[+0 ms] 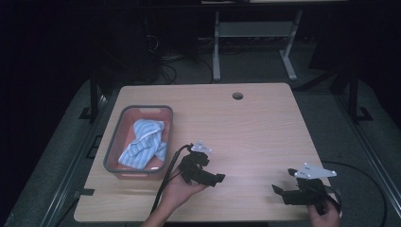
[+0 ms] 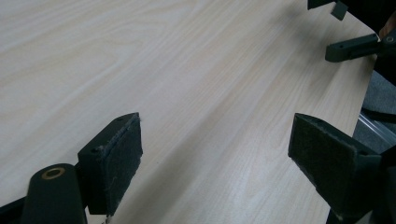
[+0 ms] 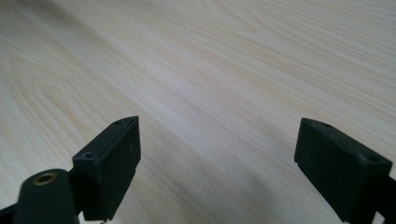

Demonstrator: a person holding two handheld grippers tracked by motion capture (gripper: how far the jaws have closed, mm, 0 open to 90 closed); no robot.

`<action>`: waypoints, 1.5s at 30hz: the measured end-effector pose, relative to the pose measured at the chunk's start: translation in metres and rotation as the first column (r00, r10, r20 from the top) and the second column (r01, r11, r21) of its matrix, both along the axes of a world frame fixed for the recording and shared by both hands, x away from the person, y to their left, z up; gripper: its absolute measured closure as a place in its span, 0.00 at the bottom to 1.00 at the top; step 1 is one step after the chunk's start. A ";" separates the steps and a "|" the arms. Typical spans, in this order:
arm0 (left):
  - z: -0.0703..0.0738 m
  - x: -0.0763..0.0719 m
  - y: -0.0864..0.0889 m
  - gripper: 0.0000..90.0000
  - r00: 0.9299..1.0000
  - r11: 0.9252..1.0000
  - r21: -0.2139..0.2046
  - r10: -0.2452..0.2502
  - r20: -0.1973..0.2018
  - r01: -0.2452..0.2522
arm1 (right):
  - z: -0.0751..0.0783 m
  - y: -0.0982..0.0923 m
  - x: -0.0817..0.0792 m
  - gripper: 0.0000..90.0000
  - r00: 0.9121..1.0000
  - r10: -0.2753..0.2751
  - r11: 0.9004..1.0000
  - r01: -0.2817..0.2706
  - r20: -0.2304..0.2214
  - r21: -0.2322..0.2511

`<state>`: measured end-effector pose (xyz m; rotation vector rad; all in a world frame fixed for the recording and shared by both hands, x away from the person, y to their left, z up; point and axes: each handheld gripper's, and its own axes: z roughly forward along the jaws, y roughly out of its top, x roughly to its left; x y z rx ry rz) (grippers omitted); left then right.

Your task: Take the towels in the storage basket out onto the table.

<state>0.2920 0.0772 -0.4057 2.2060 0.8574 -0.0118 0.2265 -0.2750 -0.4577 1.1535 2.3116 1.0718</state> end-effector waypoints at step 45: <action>0.075 0.076 0.110 0.26 0.967 0.966 0.054 0.255 -0.016 -0.254 | 0.002 0.001 -0.005 0.15 0.999 0.033 0.999 -0.033 0.010 0.022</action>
